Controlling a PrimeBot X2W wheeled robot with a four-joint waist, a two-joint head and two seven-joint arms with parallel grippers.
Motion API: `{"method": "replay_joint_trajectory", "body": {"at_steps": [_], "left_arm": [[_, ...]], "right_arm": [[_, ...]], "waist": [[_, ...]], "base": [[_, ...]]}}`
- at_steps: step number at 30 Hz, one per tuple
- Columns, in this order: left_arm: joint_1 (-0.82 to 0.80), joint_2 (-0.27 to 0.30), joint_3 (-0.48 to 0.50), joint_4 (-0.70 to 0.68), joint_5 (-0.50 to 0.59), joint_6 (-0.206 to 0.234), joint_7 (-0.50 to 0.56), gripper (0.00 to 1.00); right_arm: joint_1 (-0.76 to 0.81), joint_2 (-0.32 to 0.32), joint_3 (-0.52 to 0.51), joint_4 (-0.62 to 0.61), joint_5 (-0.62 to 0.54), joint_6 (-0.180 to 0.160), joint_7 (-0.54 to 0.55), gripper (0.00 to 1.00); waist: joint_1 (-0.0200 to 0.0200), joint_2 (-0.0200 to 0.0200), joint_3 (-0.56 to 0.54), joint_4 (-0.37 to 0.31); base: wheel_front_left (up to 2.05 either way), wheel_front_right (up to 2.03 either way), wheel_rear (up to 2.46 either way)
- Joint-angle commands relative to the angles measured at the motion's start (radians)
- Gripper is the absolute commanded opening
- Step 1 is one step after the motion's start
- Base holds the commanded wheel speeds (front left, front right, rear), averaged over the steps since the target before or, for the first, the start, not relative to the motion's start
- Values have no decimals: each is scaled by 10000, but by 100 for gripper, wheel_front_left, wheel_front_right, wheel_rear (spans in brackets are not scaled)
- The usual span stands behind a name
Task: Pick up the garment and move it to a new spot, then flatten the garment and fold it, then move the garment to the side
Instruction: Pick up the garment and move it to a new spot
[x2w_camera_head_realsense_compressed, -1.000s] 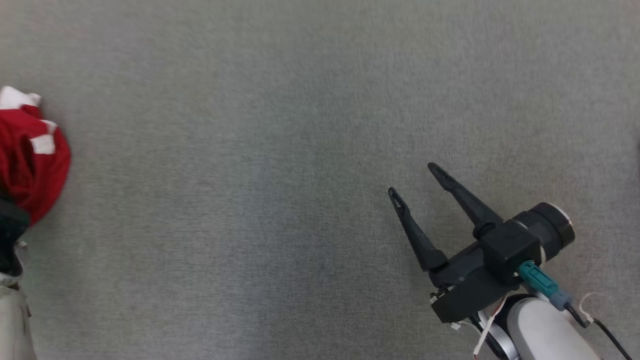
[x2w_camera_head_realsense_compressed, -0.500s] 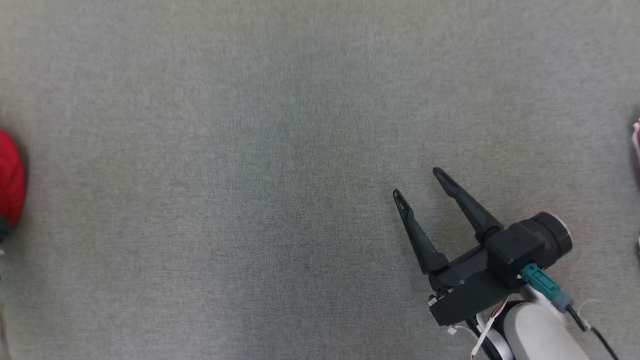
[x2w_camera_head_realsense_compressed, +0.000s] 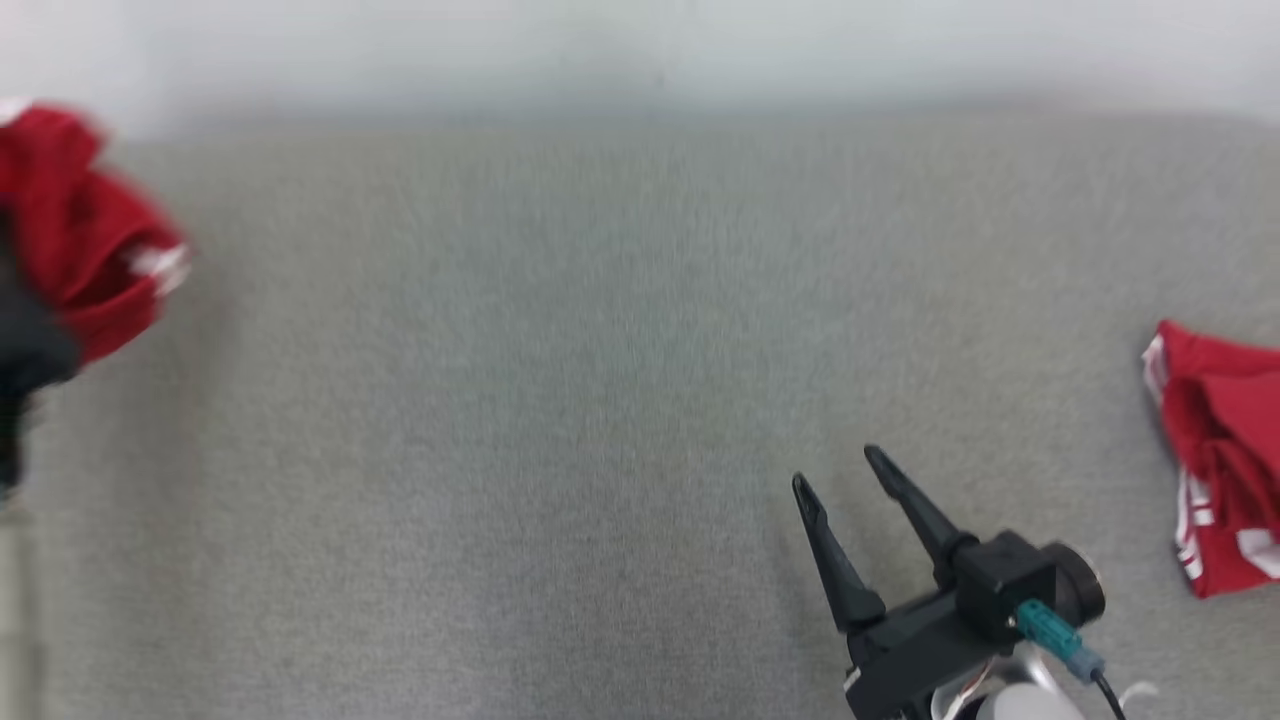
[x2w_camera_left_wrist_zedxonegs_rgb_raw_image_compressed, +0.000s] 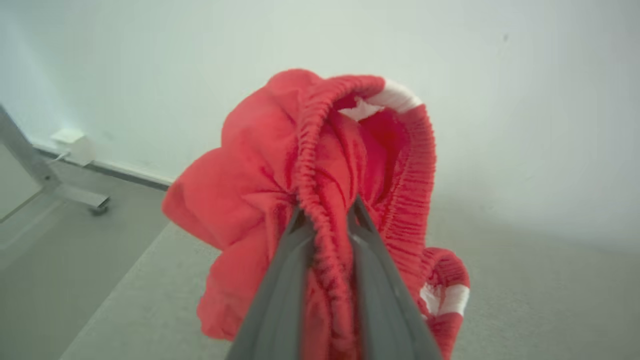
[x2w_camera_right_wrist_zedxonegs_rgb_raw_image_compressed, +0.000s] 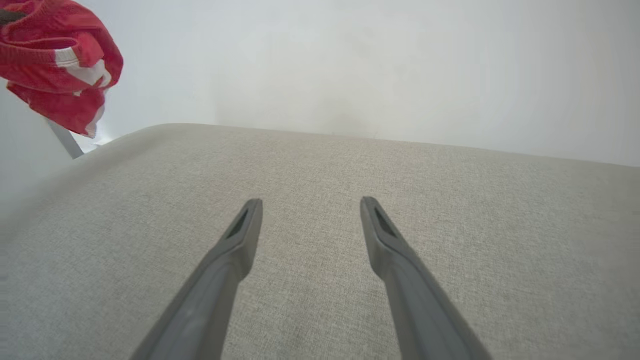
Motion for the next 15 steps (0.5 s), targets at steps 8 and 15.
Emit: {"method": "replay_joint_trajectory", "body": {"at_steps": [8, 15], "left_arm": [[545, -1812, -1436, -3206, -580, -306, 1253, 0], [1710, -2879, -2764, -4909, -935, -397, 1466, 0]], "right_arm": [[618, 359, -267, 359, 26, -30, -260, 100], [506, 410, -196, 180, -64, -30, -114, 100]], "waist": [[1, 0, -2301, -691], [1, 0, -2138, -1993]], "base": [[0, 0, 0], [0, 0, 0]]}}
